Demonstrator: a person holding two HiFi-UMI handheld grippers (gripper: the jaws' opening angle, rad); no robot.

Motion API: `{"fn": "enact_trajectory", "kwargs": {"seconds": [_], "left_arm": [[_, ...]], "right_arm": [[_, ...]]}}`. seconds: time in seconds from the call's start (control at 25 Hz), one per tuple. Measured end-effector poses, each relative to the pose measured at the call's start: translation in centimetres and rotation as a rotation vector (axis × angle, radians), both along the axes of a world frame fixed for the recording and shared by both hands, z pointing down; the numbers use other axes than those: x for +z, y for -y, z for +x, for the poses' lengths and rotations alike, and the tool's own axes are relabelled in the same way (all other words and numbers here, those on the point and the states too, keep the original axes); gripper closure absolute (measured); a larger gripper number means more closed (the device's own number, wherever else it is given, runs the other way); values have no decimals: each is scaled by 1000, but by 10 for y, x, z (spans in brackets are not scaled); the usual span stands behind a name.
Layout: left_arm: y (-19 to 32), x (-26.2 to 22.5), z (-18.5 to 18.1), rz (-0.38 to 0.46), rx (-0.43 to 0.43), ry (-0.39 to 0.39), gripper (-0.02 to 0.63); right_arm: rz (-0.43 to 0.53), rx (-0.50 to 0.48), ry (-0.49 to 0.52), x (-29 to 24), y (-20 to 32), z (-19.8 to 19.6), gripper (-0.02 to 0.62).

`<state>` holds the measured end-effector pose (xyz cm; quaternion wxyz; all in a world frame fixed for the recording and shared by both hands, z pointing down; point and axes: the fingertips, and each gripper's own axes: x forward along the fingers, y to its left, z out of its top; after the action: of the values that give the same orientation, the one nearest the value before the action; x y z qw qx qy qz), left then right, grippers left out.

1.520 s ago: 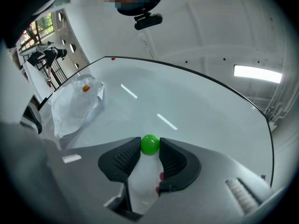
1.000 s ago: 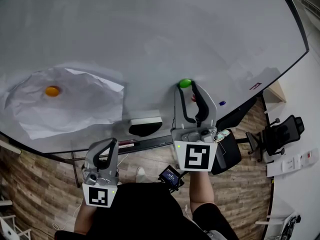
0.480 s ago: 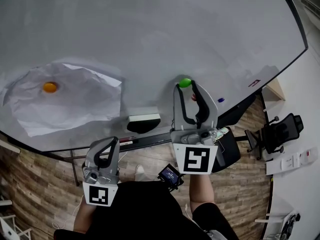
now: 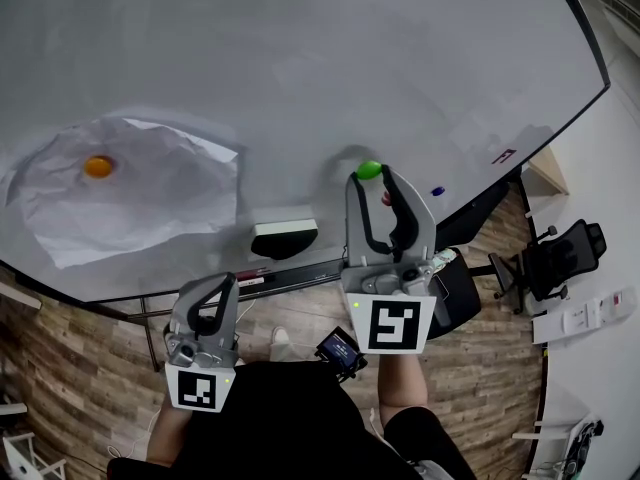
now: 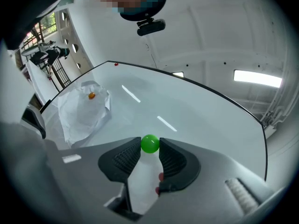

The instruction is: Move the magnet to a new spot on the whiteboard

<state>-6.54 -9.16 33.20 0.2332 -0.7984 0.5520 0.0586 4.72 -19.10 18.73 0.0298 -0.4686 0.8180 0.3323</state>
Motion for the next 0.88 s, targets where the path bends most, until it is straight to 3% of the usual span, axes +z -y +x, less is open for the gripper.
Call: {"fn": "enact_trajectory", "kwargs": {"seconds": [0.88], "left_arm": [[-16, 6, 6, -33, 23, 12, 604]], "right_arm": [[-88, -9, 73, 37, -34, 13, 468]]}}
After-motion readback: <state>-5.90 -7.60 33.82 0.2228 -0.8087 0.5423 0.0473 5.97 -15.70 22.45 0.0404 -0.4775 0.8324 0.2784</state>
